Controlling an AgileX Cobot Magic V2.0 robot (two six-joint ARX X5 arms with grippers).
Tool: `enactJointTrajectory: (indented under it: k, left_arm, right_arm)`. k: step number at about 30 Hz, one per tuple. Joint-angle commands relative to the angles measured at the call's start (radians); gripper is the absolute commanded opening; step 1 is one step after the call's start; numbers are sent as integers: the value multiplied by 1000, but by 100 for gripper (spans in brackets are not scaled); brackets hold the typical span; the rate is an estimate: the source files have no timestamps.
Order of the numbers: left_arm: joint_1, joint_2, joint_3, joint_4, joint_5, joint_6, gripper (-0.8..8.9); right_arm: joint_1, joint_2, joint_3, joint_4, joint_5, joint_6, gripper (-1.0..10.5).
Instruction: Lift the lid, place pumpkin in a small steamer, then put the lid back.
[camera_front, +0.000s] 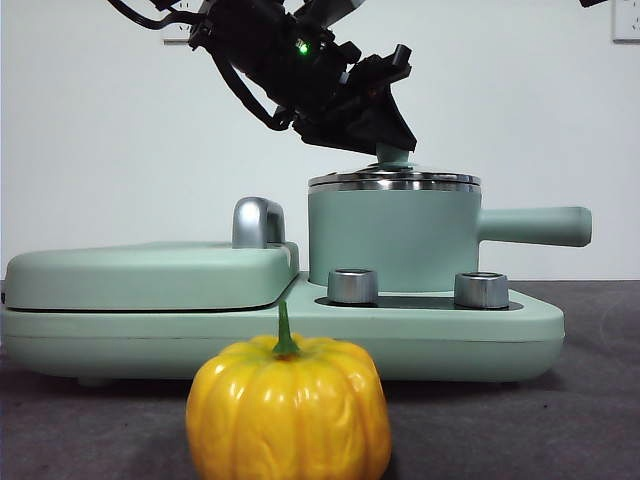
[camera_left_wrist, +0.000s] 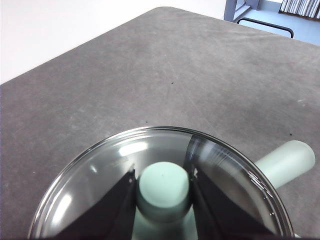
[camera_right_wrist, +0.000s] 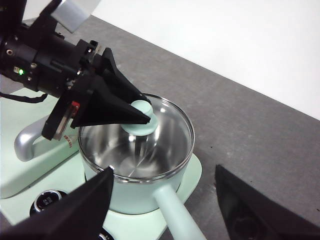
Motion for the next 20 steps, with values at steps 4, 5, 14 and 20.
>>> enactJointTrajectory:
  k: [4,5,14,20]
  left_arm:
    - [-10,7,22,-17,-2,14,11]
    - [-10,-2,25,-16,-2,14,11]
    - [-2,-108,47,-32,-2,14,11]
    - [24,-204,47,-137,-28,14,11]
  right_arm:
    - [5,3,18,10,3,14,322]
    - [5,3,18,10,3,14,322]
    - [5,3,18,10,3,14,322]
    - [5,3,18,9,-5,13,322]
